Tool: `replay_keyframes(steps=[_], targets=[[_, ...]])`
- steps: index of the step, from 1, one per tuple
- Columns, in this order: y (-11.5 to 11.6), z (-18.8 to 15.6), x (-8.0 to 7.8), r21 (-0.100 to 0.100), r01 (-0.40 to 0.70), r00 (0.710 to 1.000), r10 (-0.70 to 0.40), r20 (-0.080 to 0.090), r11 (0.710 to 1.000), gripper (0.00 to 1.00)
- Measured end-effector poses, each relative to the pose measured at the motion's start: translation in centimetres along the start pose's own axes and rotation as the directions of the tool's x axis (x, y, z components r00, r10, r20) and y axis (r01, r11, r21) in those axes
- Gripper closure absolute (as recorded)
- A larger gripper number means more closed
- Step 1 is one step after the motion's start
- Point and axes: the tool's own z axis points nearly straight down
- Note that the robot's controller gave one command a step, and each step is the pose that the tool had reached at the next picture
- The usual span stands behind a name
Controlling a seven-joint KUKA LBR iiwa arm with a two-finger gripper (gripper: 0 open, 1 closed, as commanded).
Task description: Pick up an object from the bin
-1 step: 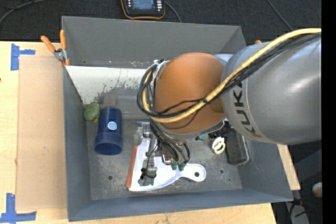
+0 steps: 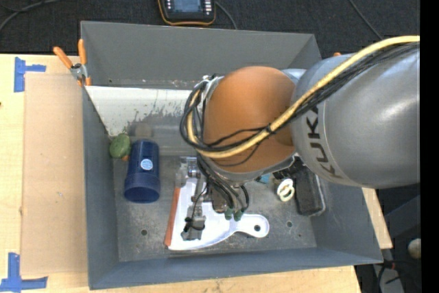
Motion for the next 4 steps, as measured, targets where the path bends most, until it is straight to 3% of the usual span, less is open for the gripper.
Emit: replay_keyframes(steps=[1, 2, 3, 4], targets=[[-4.1, 11.4, 0.1, 0.0, 0.203, 0.979, -0.203, -0.001, 0.979, 0.0], [-7.0, 7.1, 0.5, -0.001, 0.335, 0.942, -0.335, 0.007, 0.942, 0.0], [-0.7, 13.0, 0.4, -0.002, 0.434, 0.901, -0.434, 0.003, 0.901, 0.0], [-12.5, 15.7, -0.4, 0.011, 0.463, 0.886, -0.463, 0.031, 0.886, 0.0]])
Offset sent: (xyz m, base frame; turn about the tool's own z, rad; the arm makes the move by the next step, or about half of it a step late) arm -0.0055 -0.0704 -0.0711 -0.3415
